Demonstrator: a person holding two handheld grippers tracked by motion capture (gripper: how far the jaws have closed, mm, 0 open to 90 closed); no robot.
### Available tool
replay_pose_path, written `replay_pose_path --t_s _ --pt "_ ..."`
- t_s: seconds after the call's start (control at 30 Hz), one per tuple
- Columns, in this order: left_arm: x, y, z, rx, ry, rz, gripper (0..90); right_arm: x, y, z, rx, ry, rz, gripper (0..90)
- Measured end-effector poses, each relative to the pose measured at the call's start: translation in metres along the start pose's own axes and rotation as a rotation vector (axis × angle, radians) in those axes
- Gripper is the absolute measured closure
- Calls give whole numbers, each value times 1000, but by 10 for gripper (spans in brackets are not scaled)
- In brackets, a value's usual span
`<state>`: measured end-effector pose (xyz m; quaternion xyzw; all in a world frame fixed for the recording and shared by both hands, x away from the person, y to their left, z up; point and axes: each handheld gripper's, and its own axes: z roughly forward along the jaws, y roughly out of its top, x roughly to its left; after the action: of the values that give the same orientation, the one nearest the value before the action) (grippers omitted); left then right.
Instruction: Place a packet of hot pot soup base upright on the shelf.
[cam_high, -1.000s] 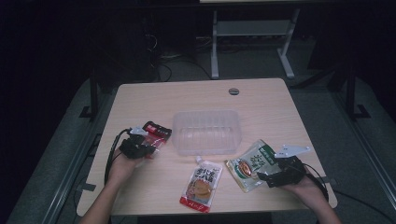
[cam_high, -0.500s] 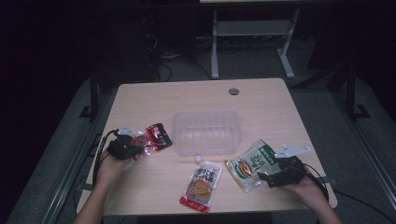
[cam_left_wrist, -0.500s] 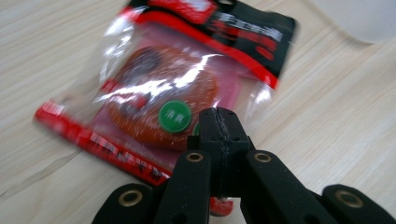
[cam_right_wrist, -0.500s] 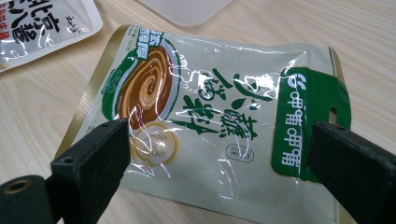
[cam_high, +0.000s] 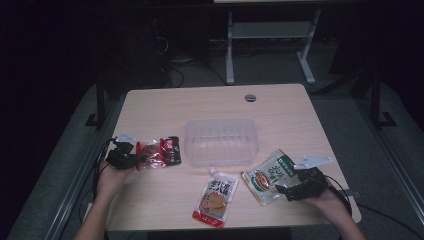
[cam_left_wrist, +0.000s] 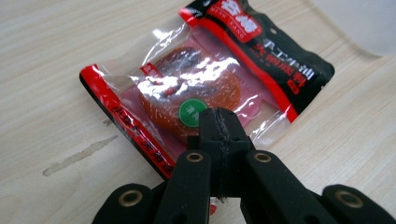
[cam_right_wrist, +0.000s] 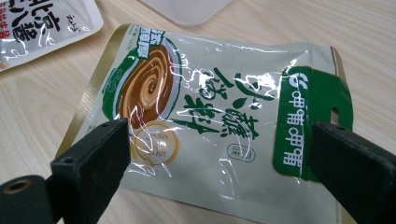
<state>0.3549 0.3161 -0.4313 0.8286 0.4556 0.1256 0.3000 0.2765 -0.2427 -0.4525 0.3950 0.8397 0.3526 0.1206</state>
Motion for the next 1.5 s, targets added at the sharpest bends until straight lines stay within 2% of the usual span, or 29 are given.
replay_pose_path --t_s 0.1,0.13,0.27,0.37,0.47,0.5,0.67,0.7,0.73,0.8,0.9,0.97,1.0,1.13,1.23,1.4,1.5 --pt "0 3 -3 -17 -1 -5 898 0 0 0 -1 -1 3 60" --pt "1 6 -4 -18 -1 6 898 0 0 0 -1 -1 3 60" --pt "3 19 0 -39 6 11 898 0 0 1 1 -1 6 60" --pt "9 29 7 -41 18 11 898 0 0 1 3 -2 -1 60" --pt "17 38 17 -62 29 -5 898 -1 0 1 5 1 11 60" --pt "19 41 21 -49 30 -12 898 -1 0 1 5 1 11 60" --pt "23 50 41 -33 48 13 898 -3 -1 1 5 0 6 60" --pt "23 49 45 -24 49 3 898 -2 -2 1 4 0 13 60" --pt "24 48 48 -8 54 14 898 -3 -2 1 1 0 14 60" --pt "25 46 50 3 54 6 898 -3 -2 0 3 -1 18 60" --pt "24 45 49 7 46 -2 898 -3 -2 1 7 1 19 60" --pt "23 44 48 18 38 12 898 -3 -2 2 9 3 7 60" --pt "21 43 47 16 31 2 898 -3 -2 2 9 3 9 60" --pt "16 35 41 22 -2 -11 898 -2 -1 1 8 3 12 61" --pt "11 30 35 41 -2 7 898 -3 -2 1 4 3 17 60" --pt "6 17 27 38 -23 -15 898 -3 -1 1 8 4 15 61" --pt "5 13 19 37 -17 4 898 -3 -1 1 9 2 11 61"
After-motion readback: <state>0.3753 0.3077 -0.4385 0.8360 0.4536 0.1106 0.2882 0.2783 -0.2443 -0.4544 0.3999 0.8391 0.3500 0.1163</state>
